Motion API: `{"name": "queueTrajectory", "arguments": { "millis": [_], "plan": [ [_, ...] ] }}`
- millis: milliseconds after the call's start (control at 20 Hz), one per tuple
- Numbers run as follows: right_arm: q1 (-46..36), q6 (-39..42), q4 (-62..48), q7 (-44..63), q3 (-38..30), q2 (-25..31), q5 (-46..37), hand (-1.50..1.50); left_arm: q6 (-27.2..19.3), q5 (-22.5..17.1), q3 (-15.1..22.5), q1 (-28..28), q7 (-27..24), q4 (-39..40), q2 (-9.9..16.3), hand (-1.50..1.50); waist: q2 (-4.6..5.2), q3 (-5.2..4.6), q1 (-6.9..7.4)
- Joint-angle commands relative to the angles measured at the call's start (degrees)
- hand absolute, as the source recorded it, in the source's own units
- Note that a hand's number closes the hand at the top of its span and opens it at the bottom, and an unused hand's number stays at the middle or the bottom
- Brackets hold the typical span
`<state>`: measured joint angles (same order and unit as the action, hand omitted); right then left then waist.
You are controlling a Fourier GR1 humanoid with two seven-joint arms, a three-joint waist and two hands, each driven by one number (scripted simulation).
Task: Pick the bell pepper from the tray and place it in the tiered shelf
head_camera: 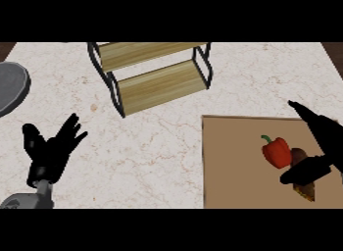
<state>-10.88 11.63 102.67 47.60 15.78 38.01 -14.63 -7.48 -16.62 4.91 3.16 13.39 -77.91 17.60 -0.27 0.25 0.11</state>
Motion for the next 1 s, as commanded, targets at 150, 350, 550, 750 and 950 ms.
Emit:
{"name": "queueTrajectory", "arguments": {
  "millis": [150, 350, 550, 750, 950],
  "plan": [
    [2.75, 1.97, -0.27, 0.81, -0.31, -5.93, -6.73, -1.50, -0.81, 2.69, -0.64, 0.04, 2.69, -0.60, -2.35, 0.00, 0.23, -0.25, -0.11],
    [1.59, 1.04, -4.43, -2.48, -0.59, -8.18, -11.55, -1.50, 5.16, 0.83, -3.54, -3.42, -1.25, 1.59, -0.35, 0.00, 0.28, -0.25, 0.08],
    [1.04, 2.23, -5.93, -2.33, -2.28, -8.64, -13.93, -1.50, 4.39, 1.60, -3.28, -5.49, 1.87, -3.35, -0.46, 0.00, 0.23, -0.24, 0.22],
    [0.81, -1.02, -14.61, -10.65, -3.30, -10.14, -18.40, -1.50, 3.85, 3.88, -3.55, 0.30, 0.39, 2.77, -2.64, 0.00, 0.31, -0.24, -0.05],
    [-1.28, -2.07, -16.49, -12.21, -4.72, -13.21, -20.31, -1.50, 4.17, 4.17, -3.23, -4.58, 2.40, -3.08, -3.19, 0.00, 0.25, -0.24, 0.16]
  ]
}}
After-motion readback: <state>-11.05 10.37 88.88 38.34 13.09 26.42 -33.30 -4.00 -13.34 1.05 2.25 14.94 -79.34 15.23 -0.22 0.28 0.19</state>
